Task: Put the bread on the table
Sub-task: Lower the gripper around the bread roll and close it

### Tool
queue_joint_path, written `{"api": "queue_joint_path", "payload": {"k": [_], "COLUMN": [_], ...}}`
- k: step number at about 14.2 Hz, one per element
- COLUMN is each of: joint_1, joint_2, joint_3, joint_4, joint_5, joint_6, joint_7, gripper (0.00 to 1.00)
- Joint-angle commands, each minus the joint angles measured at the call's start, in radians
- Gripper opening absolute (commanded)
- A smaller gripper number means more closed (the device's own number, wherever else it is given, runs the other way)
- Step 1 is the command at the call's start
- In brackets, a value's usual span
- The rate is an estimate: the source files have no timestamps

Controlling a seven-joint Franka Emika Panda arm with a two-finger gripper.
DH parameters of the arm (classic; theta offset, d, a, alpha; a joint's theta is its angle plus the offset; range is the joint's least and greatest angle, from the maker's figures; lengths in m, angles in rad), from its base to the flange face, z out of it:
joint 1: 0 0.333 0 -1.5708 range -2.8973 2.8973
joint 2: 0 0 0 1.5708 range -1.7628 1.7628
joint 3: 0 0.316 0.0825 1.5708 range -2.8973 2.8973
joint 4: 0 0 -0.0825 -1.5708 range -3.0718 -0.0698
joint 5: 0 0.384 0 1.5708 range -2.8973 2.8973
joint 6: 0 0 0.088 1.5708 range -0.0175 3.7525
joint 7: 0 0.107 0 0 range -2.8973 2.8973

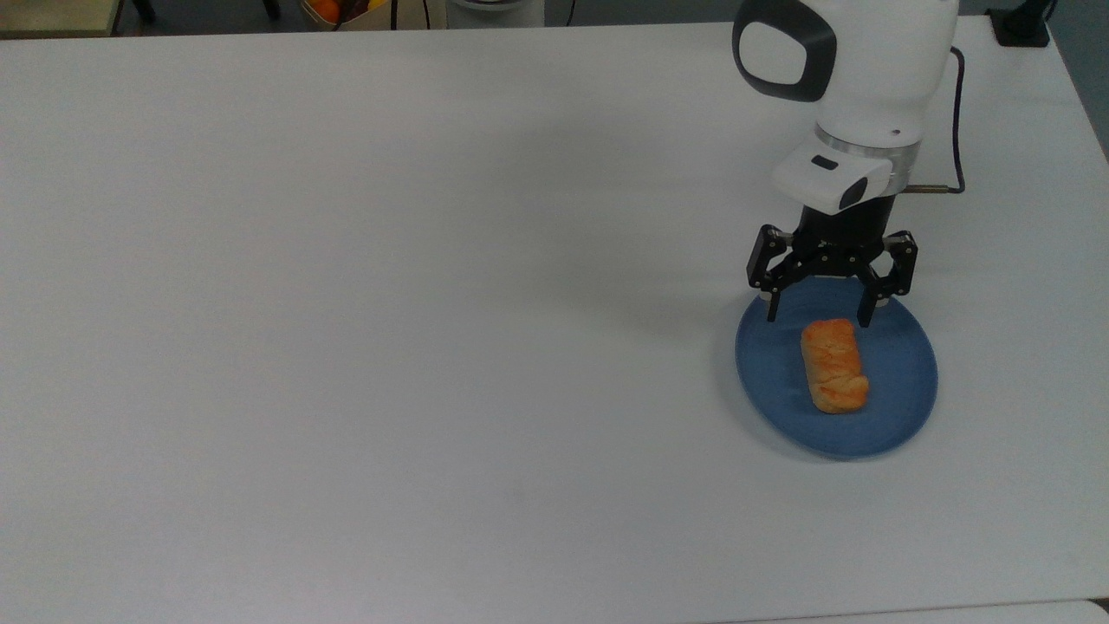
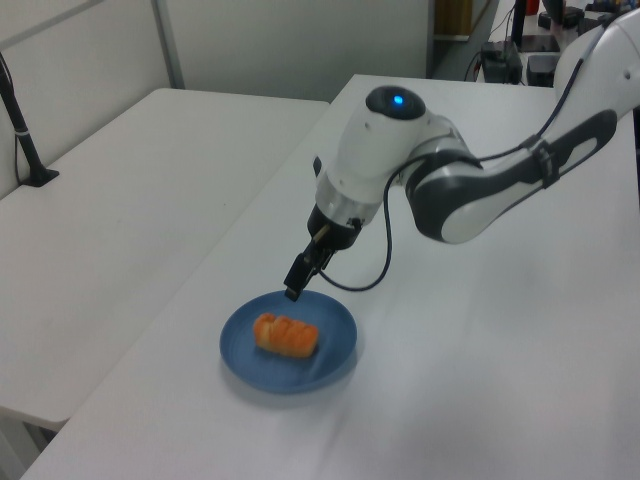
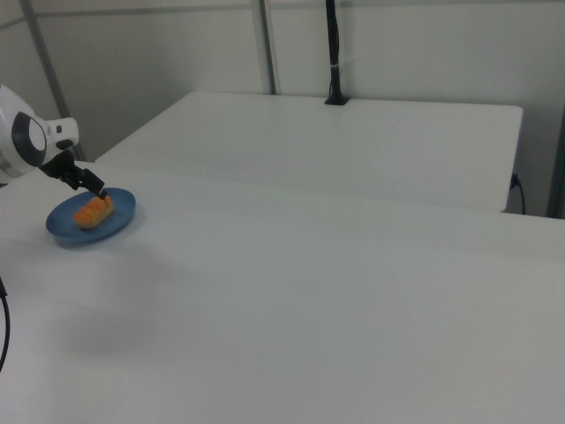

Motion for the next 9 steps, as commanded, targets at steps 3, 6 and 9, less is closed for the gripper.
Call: {"api": "queue_joint_path", "payload": {"k": [3, 6, 9], "joint_1": [0.035, 0.044, 0.046], "joint_2": [0.091, 0.107, 0.125], "joint_3": [0.002, 0.002, 0.004], "joint_4": [0.033, 0.030, 0.033], "joint_5": [-0.227, -0.326, -0.368], "joint_6": [0.103, 0.137, 0.157], "joint_7": [0.200, 0.295, 0.344], "gripper": [1.00, 1.00, 1.00]}}
